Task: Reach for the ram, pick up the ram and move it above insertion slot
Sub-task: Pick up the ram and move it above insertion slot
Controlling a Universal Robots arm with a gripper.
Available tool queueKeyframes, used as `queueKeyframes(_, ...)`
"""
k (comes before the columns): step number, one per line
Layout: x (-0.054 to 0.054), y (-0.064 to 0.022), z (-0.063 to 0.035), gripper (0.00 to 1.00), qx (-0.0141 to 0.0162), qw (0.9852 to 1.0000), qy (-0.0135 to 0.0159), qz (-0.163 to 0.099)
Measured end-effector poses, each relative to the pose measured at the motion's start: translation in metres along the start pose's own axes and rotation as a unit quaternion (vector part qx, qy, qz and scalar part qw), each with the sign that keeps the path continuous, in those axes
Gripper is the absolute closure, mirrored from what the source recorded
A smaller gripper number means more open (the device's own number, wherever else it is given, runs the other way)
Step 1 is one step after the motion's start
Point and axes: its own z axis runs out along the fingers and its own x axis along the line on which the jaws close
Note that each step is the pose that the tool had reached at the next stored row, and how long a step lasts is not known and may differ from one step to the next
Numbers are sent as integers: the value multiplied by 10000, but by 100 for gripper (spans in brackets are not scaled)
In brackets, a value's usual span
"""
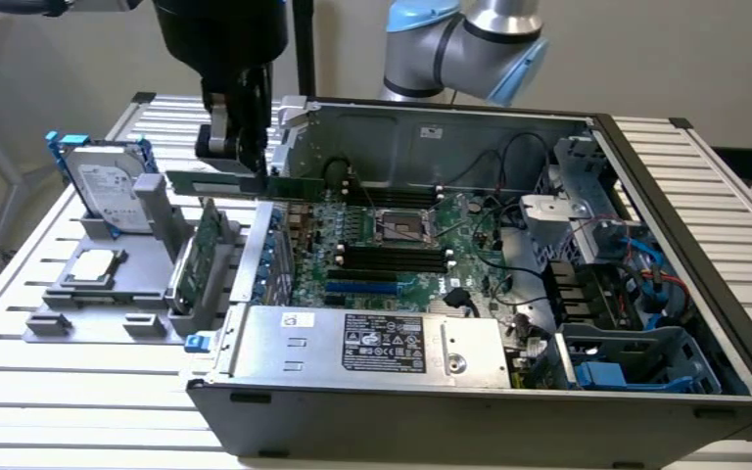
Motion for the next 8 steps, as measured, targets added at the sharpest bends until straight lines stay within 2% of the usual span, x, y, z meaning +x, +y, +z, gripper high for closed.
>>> queueKeyframes(4, -56, -177, 15, 86, -1, 10000, -2, 0)
queueKeyframes(8, -138, -318, 44, 86, -1, 10000, -2, 1)
